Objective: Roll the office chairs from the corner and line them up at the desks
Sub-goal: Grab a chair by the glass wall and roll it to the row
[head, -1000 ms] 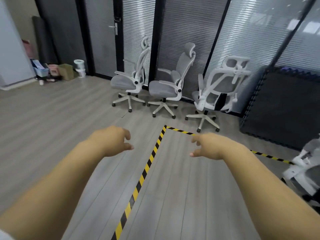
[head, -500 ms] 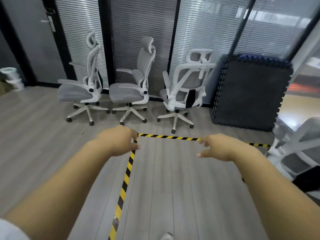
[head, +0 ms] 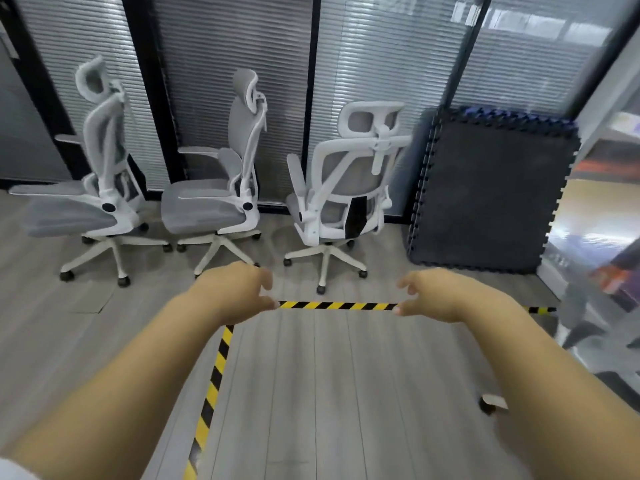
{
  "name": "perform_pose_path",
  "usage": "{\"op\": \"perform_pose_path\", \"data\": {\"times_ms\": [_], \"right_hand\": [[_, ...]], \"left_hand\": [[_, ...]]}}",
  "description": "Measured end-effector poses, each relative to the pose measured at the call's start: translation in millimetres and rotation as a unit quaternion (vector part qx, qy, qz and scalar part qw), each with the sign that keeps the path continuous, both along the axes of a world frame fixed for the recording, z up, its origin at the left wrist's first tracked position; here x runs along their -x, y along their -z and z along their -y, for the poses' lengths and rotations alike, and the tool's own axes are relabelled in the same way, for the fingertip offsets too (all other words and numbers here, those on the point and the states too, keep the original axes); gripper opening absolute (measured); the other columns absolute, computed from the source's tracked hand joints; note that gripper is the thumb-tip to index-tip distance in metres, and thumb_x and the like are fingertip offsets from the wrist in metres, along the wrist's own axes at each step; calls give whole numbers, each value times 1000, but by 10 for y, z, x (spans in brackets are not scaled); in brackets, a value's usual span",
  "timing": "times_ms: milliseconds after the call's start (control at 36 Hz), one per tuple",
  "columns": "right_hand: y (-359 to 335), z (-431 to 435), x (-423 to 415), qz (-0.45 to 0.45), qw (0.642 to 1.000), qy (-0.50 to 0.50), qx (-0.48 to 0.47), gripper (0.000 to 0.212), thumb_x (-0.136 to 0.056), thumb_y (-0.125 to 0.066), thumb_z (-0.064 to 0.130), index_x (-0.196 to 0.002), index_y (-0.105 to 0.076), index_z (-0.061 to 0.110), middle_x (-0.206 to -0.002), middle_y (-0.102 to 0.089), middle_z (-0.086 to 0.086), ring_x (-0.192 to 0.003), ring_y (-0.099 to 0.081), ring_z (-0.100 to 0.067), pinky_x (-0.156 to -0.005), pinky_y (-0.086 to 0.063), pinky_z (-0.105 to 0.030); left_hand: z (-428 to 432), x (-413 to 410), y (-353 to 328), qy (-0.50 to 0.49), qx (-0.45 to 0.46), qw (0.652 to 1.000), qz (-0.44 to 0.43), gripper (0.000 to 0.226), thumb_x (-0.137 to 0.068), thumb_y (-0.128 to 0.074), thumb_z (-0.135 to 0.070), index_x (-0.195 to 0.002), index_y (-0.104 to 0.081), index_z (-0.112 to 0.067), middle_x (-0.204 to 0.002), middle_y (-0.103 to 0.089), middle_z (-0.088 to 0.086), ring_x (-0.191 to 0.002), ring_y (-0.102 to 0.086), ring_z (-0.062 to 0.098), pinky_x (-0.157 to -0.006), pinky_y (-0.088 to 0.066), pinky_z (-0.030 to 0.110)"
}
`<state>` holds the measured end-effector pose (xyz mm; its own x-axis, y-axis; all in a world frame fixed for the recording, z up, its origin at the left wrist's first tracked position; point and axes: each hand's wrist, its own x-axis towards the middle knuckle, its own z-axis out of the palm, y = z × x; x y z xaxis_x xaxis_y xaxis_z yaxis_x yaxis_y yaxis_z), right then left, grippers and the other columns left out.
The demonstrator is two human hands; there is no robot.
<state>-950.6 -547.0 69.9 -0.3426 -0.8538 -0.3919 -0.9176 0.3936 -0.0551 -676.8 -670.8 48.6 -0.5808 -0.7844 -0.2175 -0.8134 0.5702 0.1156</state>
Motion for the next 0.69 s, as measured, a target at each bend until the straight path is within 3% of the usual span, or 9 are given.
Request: {"op": "perform_pose_path", "data": {"times_ms": [222, 306, 417, 472, 583, 694], "right_hand": [[65, 1137, 716, 8, 1000, 0, -1, 60, -82, -61, 54, -134, -44, 31, -130, -53, 4, -113, -54, -19, -93, -44, -36], [35, 1586, 1000, 8, 1000, 10, 10, 62, -83, -60, 54, -136, -42, 28, -135, -50, 2, -119, -49, -20, -95, -42, -35], [-70, 2171, 1387, 11, 1000, 27, 7, 62, -84, -59, 53, -137, -42, 25, -135, -51, 1, -120, -49, -20, -96, -42, -34], [-126, 2441, 1589, 11, 999, 38, 15, 62, -84, -60, 53, -137, -42, 25, -135, -51, 2, -119, -50, -20, -95, -42, -33], [-166, 2884, 1994, 19, 997, 60, 39, 66, -83, -60, 55, -138, -39, 26, -136, -50, -1, -118, -50, -22, -95, -44, -36], [-93, 3242, 2423, 31, 997, 71, 22, 65, -84, -60, 53, -139, -38, 26, -137, -50, 0, -117, -52, -22, -95, -45, -35]], "left_hand": [[1212, 664, 149, -5, -11, 1000, 24, 44, -85, -51, -59, -121, -52, -34, -120, -56, -7, -102, -56, 15, -81, -49, 32], [1763, 956, 170, 7, -3, 999, 37, 37, -85, -50, -58, -109, -56, -31, -112, -58, -5, -96, -57, 17, -82, -50, 37], [2421, 1464, 71, 29, 3, 999, 44, 26, -89, -50, -48, -88, -53, -22, -85, -52, -4, -75, -52, 15, -61, -43, 29], [2719, 1728, 18, 39, 13, 998, 45, 25, -88, -50, -49, -85, -50, -23, -83, -50, -3, -78, -53, 17, -60, -41, 30], [3292, 2233, -5, 56, -1, 998, 19, 24, -84, -52, -50, -88, -56, -27, -83, -55, -7, -79, -59, 19, -66, -52, 34], [3712, 2724, 13, 93, 2, 995, 28, 29, -85, -50, -55, -105, -54, -35, -94, -53, -6, -87, -53, 17, -68, -43, 31]]}}
